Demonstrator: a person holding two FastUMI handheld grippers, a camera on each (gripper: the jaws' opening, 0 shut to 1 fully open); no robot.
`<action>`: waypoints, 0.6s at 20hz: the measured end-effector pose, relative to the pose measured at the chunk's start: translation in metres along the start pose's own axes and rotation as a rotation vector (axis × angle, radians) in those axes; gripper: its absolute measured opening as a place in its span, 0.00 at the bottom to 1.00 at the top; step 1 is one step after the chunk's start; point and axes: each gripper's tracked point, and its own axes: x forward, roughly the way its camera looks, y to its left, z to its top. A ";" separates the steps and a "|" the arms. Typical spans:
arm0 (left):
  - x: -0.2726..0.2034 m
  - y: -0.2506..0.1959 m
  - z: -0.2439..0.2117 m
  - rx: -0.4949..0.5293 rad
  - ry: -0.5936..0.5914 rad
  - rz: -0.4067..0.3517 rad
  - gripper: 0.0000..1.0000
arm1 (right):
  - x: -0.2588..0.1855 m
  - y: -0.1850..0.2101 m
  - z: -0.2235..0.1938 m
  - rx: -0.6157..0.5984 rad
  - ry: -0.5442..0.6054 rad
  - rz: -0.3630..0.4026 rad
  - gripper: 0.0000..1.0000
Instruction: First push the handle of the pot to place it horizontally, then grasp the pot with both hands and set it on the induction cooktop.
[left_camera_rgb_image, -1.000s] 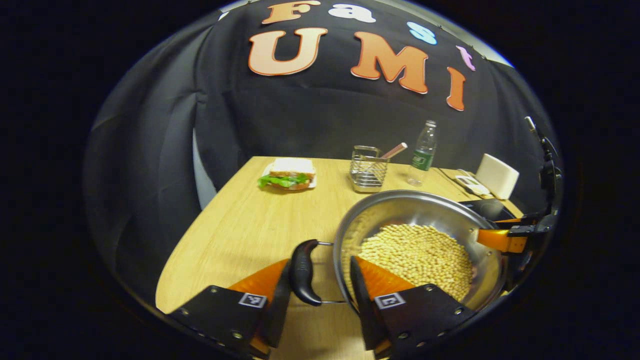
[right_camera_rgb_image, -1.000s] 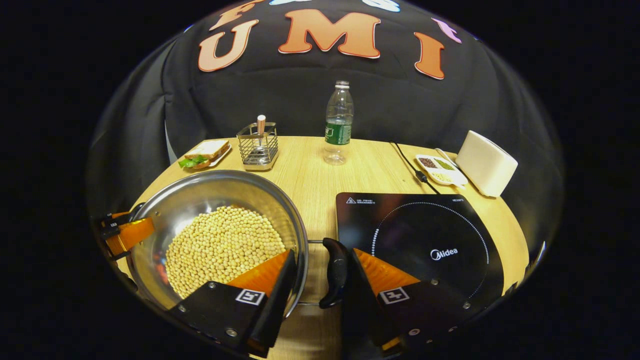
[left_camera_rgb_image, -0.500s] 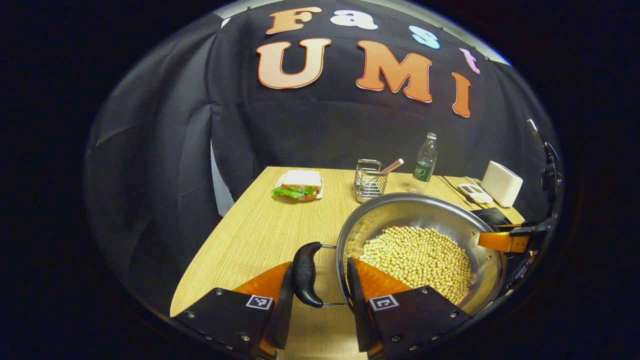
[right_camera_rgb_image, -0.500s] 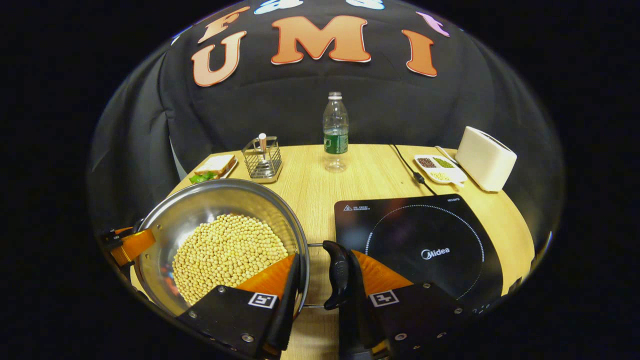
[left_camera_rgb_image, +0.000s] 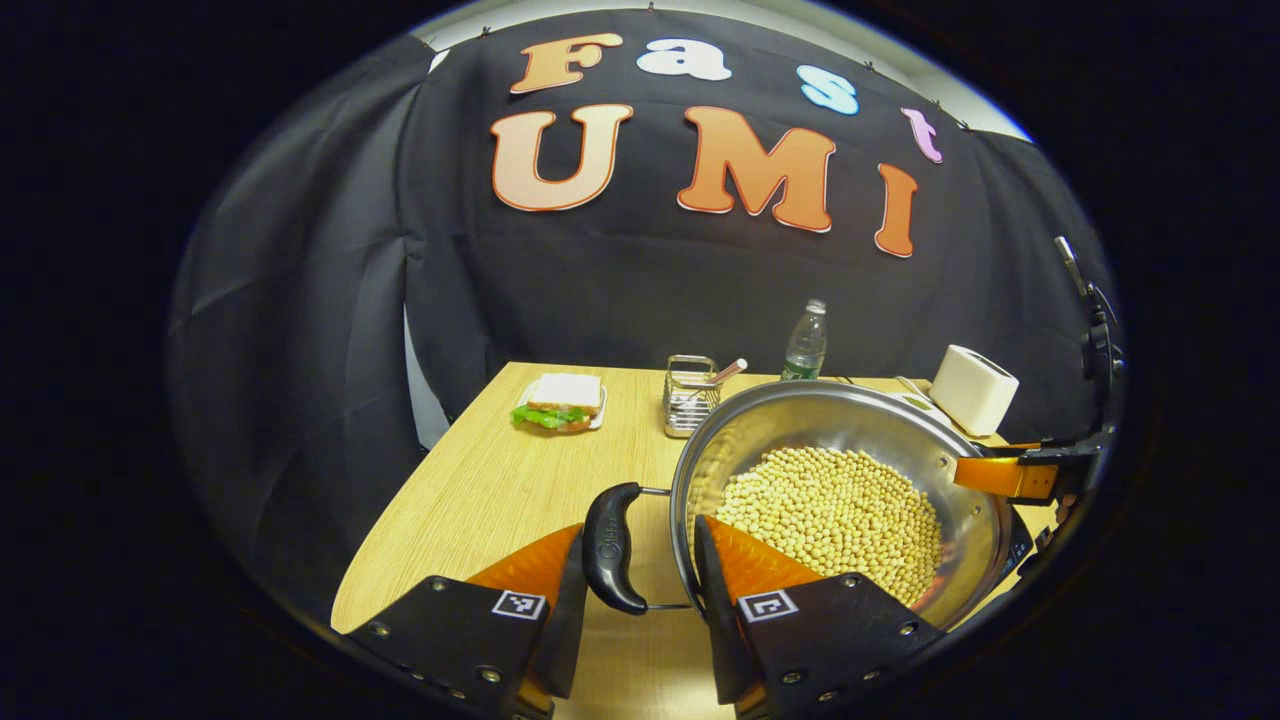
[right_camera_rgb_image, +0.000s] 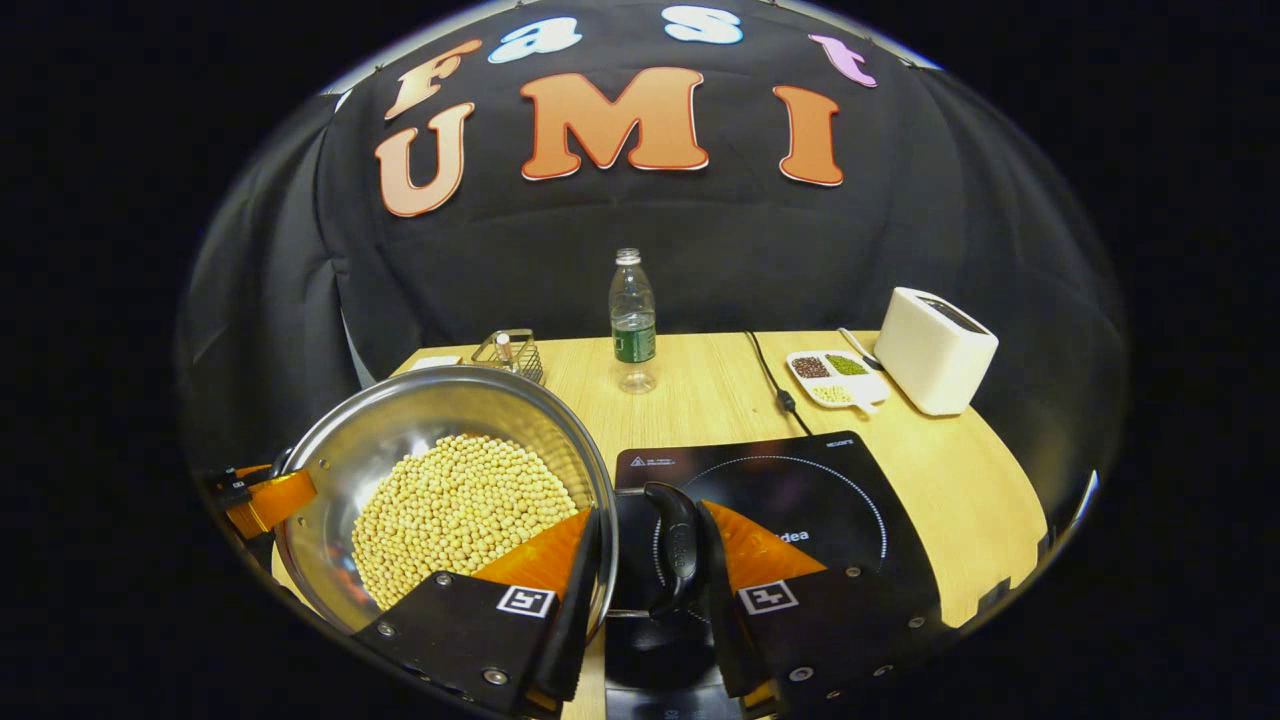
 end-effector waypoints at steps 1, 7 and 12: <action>0.000 -0.007 0.001 0.002 0.000 -0.004 0.55 | -0.002 -0.006 0.001 0.001 -0.004 -0.003 0.53; -0.003 -0.047 0.004 -0.009 0.013 -0.041 0.55 | -0.008 -0.048 0.001 0.029 -0.003 -0.017 0.52; -0.002 -0.083 0.005 0.020 0.025 -0.048 0.55 | -0.012 -0.081 0.000 0.040 0.000 -0.029 0.53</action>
